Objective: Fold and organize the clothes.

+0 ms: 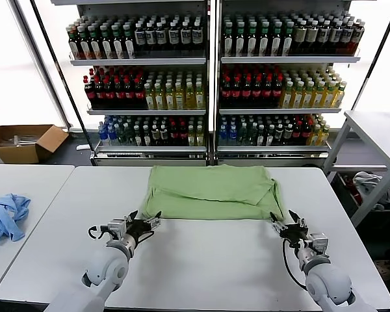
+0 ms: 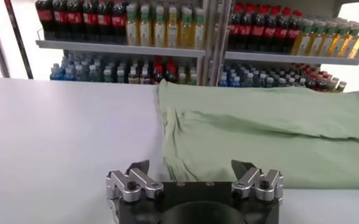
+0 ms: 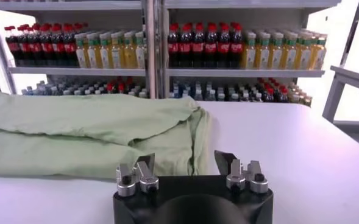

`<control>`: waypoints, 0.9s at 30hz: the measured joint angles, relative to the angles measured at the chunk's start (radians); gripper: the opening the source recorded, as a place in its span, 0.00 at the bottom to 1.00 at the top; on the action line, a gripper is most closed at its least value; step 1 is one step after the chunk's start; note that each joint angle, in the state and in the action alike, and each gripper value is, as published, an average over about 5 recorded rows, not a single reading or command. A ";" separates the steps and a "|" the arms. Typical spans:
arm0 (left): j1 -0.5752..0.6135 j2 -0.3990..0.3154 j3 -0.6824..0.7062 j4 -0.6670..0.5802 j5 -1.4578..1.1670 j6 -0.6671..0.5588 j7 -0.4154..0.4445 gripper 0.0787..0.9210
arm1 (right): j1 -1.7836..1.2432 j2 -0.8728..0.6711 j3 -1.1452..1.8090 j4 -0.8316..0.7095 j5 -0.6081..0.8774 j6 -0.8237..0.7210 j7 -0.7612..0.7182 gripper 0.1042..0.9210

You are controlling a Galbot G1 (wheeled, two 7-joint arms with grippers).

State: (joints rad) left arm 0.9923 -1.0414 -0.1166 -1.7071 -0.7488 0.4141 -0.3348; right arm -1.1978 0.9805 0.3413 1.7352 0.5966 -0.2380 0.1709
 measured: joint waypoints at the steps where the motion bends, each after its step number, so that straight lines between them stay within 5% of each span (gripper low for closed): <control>1: -0.003 -0.001 0.001 0.005 0.000 -0.001 0.001 0.79 | 0.001 0.002 -0.001 -0.004 0.000 0.000 -0.001 0.56; 10: -0.015 -0.012 0.010 0.046 0.006 -0.013 0.014 0.48 | 0.013 0.022 -0.014 -0.024 -0.006 0.002 -0.007 0.40; 21: -0.012 -0.005 0.019 0.054 0.025 -0.017 0.034 0.10 | 0.017 0.021 -0.020 -0.041 -0.015 0.007 -0.017 0.04; 27: -0.001 0.010 0.024 0.034 0.036 -0.019 0.039 0.01 | 0.001 0.006 -0.011 -0.014 -0.002 -0.004 -0.017 0.01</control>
State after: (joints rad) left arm 0.9912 -1.0316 -0.0931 -1.6732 -0.7126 0.3953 -0.2963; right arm -1.1969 0.9863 0.3306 1.7210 0.5946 -0.2418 0.1537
